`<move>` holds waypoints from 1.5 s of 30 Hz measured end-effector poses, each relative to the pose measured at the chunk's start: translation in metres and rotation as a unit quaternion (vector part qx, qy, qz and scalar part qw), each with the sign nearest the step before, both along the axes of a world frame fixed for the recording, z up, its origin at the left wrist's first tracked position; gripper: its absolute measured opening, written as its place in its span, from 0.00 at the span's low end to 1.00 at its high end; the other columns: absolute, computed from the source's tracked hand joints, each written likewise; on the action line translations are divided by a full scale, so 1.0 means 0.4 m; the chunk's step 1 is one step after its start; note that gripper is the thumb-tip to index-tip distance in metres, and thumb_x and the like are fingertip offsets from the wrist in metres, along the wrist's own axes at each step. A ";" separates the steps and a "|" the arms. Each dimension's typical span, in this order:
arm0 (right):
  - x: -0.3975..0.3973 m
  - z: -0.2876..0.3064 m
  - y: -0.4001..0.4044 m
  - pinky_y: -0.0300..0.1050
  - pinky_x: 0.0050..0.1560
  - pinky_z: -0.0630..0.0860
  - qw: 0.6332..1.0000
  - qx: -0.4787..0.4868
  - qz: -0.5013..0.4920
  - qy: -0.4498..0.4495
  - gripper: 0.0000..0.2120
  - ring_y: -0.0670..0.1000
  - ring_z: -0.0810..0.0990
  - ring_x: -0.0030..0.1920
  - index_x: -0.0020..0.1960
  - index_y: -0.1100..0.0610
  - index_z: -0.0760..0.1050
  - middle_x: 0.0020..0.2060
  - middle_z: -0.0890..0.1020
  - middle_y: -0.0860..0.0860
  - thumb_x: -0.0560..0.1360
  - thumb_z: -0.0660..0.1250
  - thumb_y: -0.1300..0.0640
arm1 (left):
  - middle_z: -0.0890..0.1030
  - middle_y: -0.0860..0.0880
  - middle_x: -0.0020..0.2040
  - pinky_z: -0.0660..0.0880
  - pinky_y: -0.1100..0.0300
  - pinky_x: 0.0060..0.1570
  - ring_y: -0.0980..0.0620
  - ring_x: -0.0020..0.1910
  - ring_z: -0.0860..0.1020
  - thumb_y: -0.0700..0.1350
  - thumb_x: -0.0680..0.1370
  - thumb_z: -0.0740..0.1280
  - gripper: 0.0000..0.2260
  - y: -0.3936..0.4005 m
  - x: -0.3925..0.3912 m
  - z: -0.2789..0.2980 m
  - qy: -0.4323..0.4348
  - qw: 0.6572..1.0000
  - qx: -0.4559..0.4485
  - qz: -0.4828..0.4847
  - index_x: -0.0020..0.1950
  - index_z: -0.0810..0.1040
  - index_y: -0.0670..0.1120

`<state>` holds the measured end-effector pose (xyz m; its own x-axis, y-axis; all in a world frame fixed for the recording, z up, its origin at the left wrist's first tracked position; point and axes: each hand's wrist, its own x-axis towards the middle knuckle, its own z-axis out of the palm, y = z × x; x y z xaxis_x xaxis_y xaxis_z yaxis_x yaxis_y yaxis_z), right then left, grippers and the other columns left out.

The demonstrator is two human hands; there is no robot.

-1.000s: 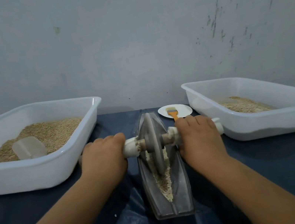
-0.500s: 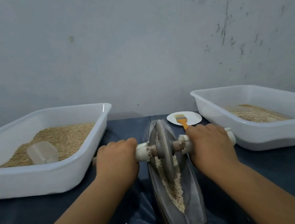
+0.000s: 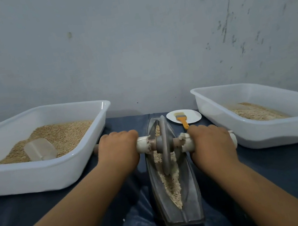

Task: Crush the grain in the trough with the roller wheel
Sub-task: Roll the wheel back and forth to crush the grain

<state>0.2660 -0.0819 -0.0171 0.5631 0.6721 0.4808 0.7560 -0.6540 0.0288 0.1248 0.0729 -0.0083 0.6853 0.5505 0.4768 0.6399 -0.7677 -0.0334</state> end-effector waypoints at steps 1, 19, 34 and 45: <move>-0.002 -0.008 -0.006 0.47 0.43 0.59 1.000 0.007 0.001 -0.016 0.08 0.51 0.69 0.42 0.45 0.49 0.67 0.39 0.72 0.45 0.72 0.64 0.60 | 0.73 0.54 0.38 0.62 0.57 0.40 0.52 0.39 0.71 0.48 0.75 0.65 0.07 -0.001 -0.012 -0.010 -0.004 1.000 0.010 0.000 0.43 0.66 0.54; 0.072 -0.013 -0.002 0.45 0.30 0.61 0.992 -0.044 0.069 -0.098 0.11 0.51 0.73 0.35 0.44 0.46 0.65 0.35 0.75 0.45 0.70 0.65 0.42 | 0.70 0.55 0.36 0.62 0.57 0.35 0.51 0.36 0.71 0.49 0.72 0.67 0.11 0.042 -0.026 -0.047 -0.010 0.998 0.026 -0.061 0.43 0.64 0.54; 0.108 -0.004 0.028 0.41 0.30 0.66 0.991 -0.097 0.052 -0.074 0.10 0.47 0.75 0.35 0.44 0.43 0.67 0.34 0.75 0.43 0.69 0.63 0.41 | 0.67 0.55 0.31 0.67 0.58 0.34 0.51 0.34 0.73 0.50 0.70 0.69 0.11 0.073 0.010 -0.060 -0.001 0.998 0.036 -0.054 0.41 0.66 0.55; 0.189 0.043 0.130 0.41 0.35 0.72 0.985 -0.158 0.039 0.054 0.06 0.48 0.77 0.39 0.37 0.46 0.70 0.37 0.78 0.43 0.70 0.64 0.46 | 0.75 0.54 0.38 0.72 0.56 0.39 0.51 0.38 0.75 0.52 0.71 0.70 0.09 0.121 0.081 0.021 0.065 0.996 -0.036 -0.050 0.47 0.74 0.54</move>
<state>0.3417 -0.0301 0.0002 0.5401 0.8220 0.1806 0.8136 -0.5648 0.1379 0.1571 0.1213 0.0002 0.7925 0.5057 0.3410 0.5533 -0.8313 -0.0532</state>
